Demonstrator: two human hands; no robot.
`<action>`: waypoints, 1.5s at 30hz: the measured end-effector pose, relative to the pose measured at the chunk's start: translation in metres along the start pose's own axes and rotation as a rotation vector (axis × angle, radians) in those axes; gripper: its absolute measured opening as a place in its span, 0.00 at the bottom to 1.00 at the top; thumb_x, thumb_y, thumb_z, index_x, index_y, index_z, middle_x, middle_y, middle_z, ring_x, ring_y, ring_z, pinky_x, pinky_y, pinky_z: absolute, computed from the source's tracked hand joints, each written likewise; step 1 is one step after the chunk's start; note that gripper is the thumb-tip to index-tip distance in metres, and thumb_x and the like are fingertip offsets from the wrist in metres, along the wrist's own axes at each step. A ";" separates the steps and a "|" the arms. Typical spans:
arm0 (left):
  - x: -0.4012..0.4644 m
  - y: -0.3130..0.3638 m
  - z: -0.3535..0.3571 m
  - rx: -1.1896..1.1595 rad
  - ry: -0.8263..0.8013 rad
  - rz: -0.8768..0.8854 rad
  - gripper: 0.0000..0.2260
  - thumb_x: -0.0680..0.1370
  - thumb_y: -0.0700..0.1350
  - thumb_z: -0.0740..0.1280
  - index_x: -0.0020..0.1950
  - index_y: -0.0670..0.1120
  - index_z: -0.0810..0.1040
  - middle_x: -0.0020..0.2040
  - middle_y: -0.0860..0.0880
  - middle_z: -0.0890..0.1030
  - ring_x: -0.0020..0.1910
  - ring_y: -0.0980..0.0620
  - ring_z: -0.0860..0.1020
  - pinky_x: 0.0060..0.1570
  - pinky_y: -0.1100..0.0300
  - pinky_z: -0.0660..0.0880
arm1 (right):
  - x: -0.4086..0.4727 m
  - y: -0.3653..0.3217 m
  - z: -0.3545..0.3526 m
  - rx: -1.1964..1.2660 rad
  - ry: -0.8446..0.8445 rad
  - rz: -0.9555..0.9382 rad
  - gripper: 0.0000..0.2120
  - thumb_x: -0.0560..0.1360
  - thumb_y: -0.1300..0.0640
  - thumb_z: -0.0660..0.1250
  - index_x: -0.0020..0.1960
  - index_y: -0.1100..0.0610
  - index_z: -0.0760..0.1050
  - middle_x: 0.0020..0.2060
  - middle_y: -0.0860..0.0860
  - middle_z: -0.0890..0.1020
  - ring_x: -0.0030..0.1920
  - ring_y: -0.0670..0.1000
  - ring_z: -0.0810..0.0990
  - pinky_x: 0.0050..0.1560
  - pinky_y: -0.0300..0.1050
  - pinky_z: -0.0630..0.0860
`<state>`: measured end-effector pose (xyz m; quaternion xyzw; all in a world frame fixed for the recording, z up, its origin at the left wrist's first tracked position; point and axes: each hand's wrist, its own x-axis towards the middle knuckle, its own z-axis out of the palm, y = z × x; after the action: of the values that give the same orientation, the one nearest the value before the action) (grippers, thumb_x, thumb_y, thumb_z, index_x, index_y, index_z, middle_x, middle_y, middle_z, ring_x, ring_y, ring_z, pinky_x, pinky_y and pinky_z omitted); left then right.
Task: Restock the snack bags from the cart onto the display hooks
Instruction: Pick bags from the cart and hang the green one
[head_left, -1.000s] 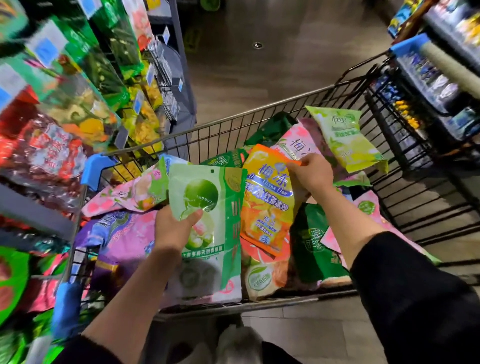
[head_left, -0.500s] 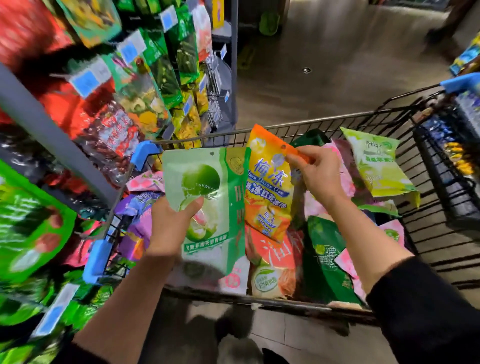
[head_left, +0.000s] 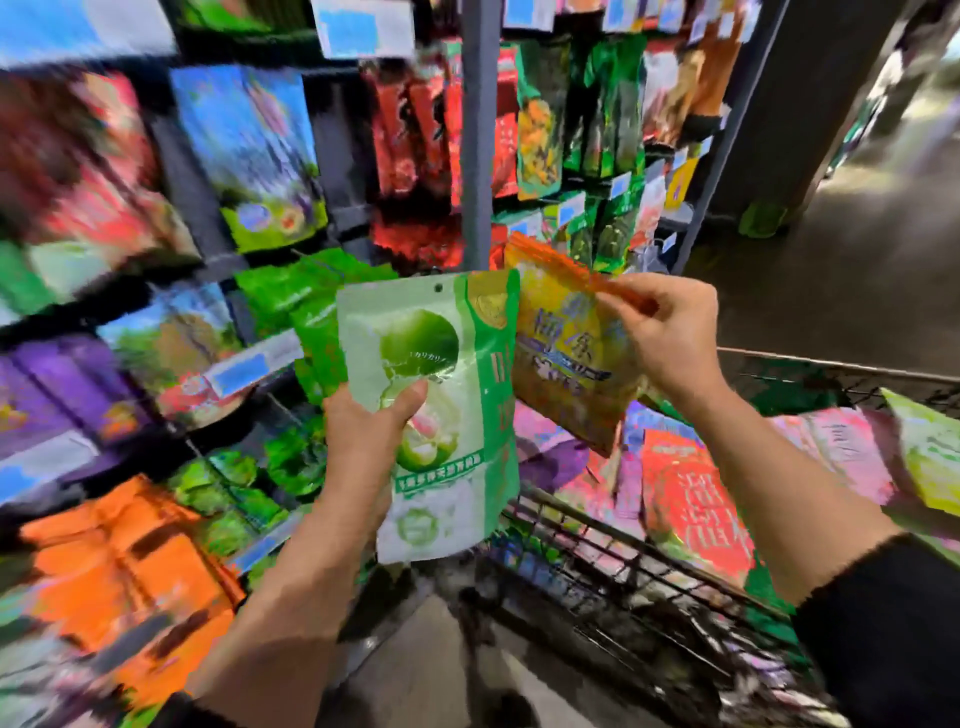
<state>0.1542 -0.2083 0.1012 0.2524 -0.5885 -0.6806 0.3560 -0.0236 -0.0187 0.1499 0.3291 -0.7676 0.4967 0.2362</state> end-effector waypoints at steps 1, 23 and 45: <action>-0.009 0.009 -0.017 -0.005 0.033 0.018 0.09 0.72 0.34 0.73 0.46 0.47 0.81 0.43 0.49 0.85 0.44 0.45 0.83 0.53 0.39 0.78 | -0.006 -0.019 0.008 0.035 0.009 -0.019 0.10 0.70 0.59 0.73 0.46 0.65 0.84 0.39 0.52 0.83 0.39 0.42 0.78 0.45 0.43 0.75; -0.211 0.134 -0.227 -0.101 0.994 0.358 0.10 0.73 0.36 0.72 0.52 0.39 0.78 0.35 0.50 0.82 0.26 0.61 0.78 0.24 0.69 0.72 | -0.039 -0.337 0.142 0.709 -0.457 -0.627 0.10 0.72 0.54 0.71 0.45 0.60 0.84 0.38 0.53 0.85 0.37 0.49 0.81 0.41 0.43 0.76; -0.265 0.283 -0.418 -0.036 1.205 0.763 0.10 0.72 0.35 0.72 0.47 0.48 0.81 0.42 0.52 0.85 0.44 0.49 0.83 0.49 0.54 0.77 | -0.048 -0.677 0.184 1.018 -0.452 -0.817 0.06 0.71 0.57 0.73 0.43 0.59 0.85 0.31 0.49 0.80 0.31 0.40 0.74 0.35 0.35 0.68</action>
<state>0.6897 -0.2759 0.2835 0.3554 -0.3253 -0.2603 0.8367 0.5032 -0.3711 0.4554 0.7574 -0.2838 0.5854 0.0547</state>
